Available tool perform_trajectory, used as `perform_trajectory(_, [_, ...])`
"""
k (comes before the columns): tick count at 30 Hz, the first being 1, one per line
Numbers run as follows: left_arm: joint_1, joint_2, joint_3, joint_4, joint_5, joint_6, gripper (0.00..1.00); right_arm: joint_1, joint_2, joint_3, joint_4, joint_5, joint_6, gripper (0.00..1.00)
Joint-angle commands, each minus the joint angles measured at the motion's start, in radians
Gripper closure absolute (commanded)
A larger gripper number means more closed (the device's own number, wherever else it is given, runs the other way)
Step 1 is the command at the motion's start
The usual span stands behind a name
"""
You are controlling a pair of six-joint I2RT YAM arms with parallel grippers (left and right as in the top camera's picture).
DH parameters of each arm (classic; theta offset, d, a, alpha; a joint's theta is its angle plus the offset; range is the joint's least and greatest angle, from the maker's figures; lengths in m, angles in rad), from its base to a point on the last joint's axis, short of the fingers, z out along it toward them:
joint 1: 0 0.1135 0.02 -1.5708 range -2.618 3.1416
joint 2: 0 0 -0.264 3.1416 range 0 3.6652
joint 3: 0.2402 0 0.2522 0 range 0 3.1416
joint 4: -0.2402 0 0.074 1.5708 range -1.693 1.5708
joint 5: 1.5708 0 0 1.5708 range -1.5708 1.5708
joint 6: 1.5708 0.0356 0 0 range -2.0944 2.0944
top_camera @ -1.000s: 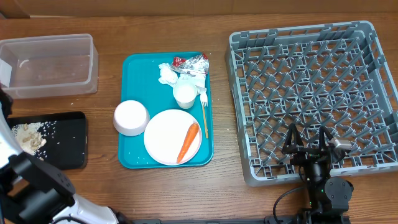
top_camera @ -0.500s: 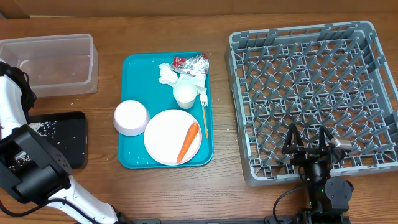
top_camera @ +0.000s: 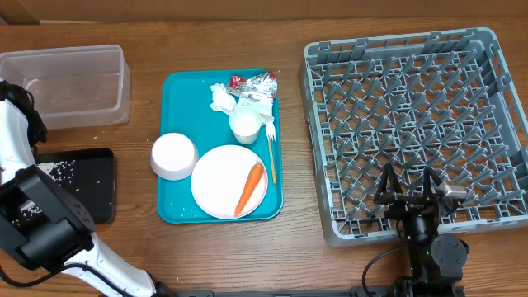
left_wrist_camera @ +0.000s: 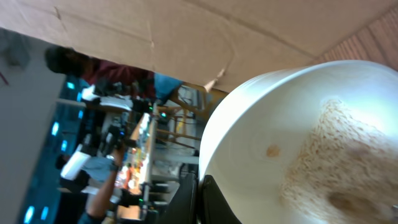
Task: Sort waste into correct bins and load items into the dishwasher rack
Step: 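Tilt the held bowl over the black tray with the left gripper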
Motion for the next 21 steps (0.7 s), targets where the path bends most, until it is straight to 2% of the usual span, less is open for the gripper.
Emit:
perform_trajectory(1, [-0.007,0.010,-0.001,0.015,-0.080,0.047,0.96,-0.006,-0.008,-0.010,0.008,0.000,0.002,0.00])
perform_trajectory(10, [-0.014,0.049,-0.002,0.025,-0.093,0.070,0.96,-0.006,-0.008,-0.010,0.008,0.000,0.002,0.00])
perform_trajectory(21, [-0.105,0.185,-0.002,0.024,-0.234,0.092,0.96,-0.006,-0.008,-0.010,0.008,0.000,0.002,0.00])
